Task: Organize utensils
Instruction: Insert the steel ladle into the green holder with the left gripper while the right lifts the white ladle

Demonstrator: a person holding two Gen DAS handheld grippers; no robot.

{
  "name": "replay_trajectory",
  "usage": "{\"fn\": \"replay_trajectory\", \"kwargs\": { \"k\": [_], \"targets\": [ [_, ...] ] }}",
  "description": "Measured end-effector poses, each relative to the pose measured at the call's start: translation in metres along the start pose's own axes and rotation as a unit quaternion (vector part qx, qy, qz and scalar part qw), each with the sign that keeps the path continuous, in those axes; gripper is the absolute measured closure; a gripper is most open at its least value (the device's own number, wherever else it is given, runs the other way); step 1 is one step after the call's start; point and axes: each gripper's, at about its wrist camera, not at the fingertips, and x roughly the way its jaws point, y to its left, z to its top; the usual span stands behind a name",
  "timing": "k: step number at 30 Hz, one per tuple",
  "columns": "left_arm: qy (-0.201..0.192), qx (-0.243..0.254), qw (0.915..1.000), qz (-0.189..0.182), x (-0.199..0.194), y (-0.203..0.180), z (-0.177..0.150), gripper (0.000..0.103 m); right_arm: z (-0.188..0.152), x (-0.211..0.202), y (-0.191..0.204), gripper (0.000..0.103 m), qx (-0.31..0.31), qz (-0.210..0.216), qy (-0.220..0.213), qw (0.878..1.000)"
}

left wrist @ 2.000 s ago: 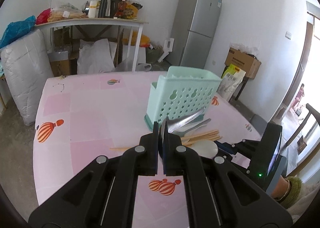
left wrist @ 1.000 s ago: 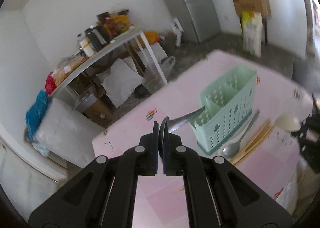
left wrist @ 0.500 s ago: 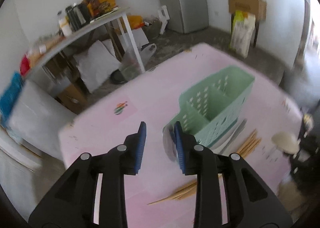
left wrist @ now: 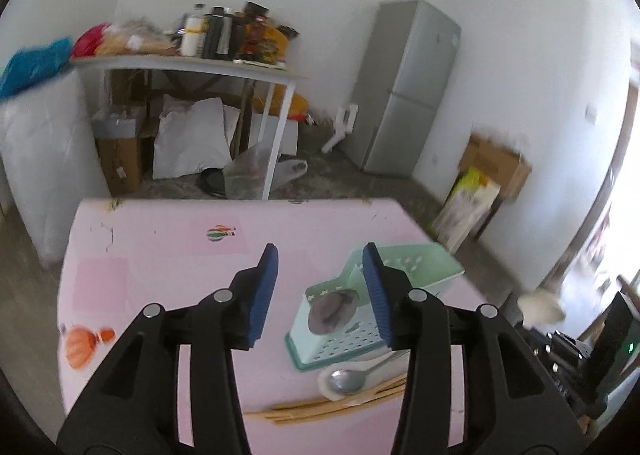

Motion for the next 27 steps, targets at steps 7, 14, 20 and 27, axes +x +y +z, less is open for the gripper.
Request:
{"fn": "replay_trajectory", "kwargs": {
  "k": [7, 14, 20, 27],
  "targets": [
    [-0.008, -0.028, 0.9996, 0.007, -0.019, 0.014, -0.032, 0.055, 0.077, -0.007, -0.024, 0.099, 0.07, 0.104, -0.094, 0.988],
    [0.001, -0.045, 0.9989, 0.01, -0.028, 0.027, -0.057, 0.053, 0.116, 0.037, -0.037, 0.099, 0.124, 0.201, -0.125, 0.964],
    [0.018, -0.055, 0.9982, 0.016, -0.026, 0.036, -0.068, 0.053, 0.09, 0.097, -0.043, 0.099, 0.171, 0.234, -0.068, 0.955],
    [0.031, -0.054, 0.9979, 0.017, -0.02, 0.034, -0.073, 0.052, 0.04, 0.135, -0.062, 0.095, 0.205, 0.164, -0.001, 0.965]
  ]
}}
